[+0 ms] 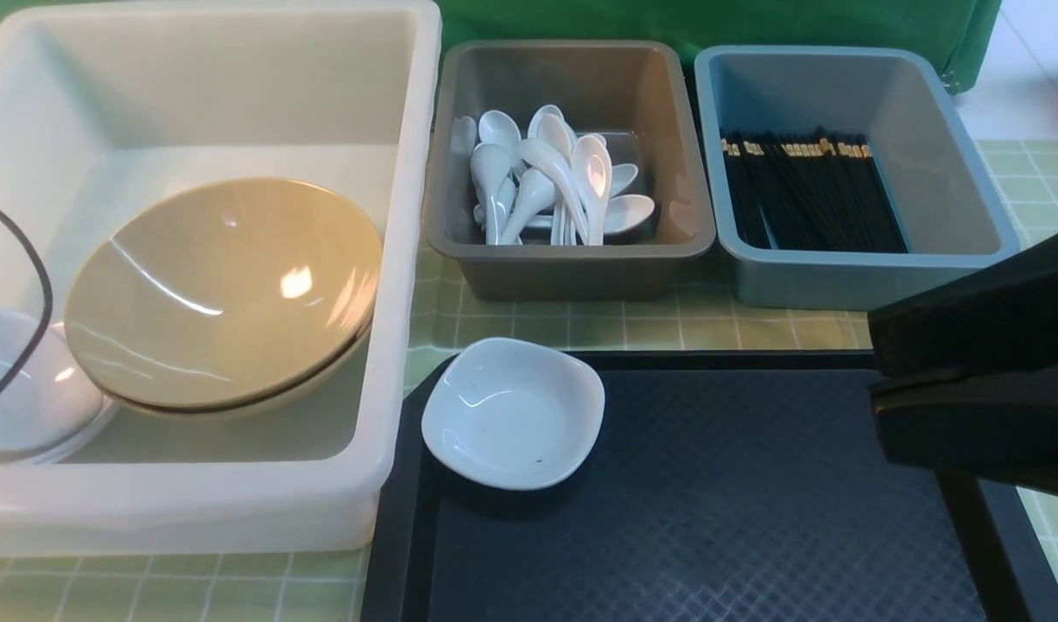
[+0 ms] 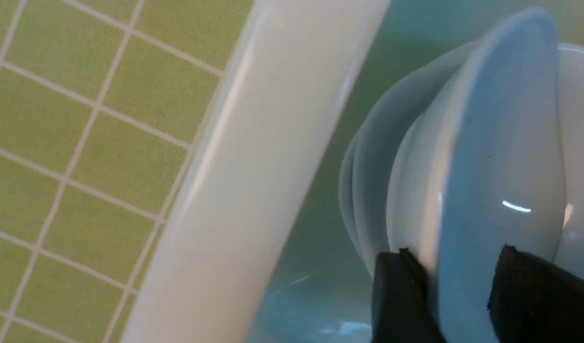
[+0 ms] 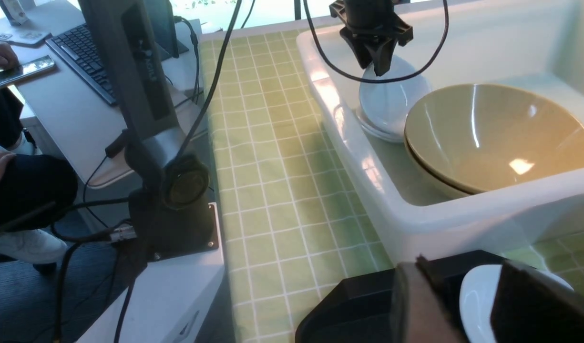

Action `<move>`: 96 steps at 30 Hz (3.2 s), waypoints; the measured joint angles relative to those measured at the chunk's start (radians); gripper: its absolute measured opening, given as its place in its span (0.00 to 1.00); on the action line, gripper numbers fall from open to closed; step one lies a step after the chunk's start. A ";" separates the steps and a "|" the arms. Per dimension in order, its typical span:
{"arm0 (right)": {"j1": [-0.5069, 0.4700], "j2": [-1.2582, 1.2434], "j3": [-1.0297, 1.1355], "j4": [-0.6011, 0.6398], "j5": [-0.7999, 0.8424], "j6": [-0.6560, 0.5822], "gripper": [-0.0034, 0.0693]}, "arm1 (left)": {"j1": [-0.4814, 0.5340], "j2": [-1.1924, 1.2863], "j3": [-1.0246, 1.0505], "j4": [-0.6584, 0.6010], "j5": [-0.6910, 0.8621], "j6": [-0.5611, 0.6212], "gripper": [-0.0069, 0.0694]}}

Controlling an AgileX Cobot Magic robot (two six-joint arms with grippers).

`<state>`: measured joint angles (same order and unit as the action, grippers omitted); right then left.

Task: On green table put chopsticks spoon bowls plates into blue grey white boxes.
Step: 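Place the white bowl into the white bin with the other dishes with the left gripper, then grasp the small white bowl on the black tray by its rim with the left gripper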

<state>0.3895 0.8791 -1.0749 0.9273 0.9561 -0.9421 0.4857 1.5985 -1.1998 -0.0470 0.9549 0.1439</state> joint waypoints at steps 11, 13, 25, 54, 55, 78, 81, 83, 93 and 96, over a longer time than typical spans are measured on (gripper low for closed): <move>0.000 0.000 0.000 0.000 0.021 0.000 0.37 | -0.025 -0.125 0.001 0.070 -0.018 -0.106 0.96; 0.000 0.000 0.000 0.000 0.023 0.000 0.37 | -0.052 -0.163 0.001 0.054 -0.034 -0.066 0.96; 0.000 0.000 0.000 0.000 0.039 0.000 0.37 | -0.682 -0.219 -0.009 -0.380 0.040 0.371 0.89; 0.000 0.000 0.000 -0.007 0.104 0.002 0.37 | -1.027 0.458 -0.599 -0.044 0.266 1.181 0.82; 0.000 0.000 0.000 -0.007 0.104 0.002 0.37 | -1.027 0.464 -0.599 -0.044 0.266 1.190 0.82; 0.000 0.000 0.000 -0.007 0.108 0.001 0.37 | -1.012 0.607 -0.611 -0.089 0.222 1.086 0.61; 0.000 0.000 0.000 -0.007 0.108 0.001 0.37 | -1.003 0.607 -0.612 -0.085 0.223 1.044 0.41; 0.000 0.000 0.000 -0.007 0.108 0.001 0.37 | -1.001 0.607 -0.612 -0.082 0.223 1.037 0.23; 0.000 0.000 0.000 -0.008 0.108 0.001 0.37 | -1.000 0.605 -0.636 -0.218 0.259 0.915 0.18; 0.000 0.000 0.000 -0.008 0.108 0.001 0.37 | -1.000 0.605 -0.639 -0.295 0.263 0.863 0.13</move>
<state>0.3895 0.8787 -1.0749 0.9191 1.0645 -0.9415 -0.5140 2.2032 -1.8392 -0.3419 1.2176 1.0070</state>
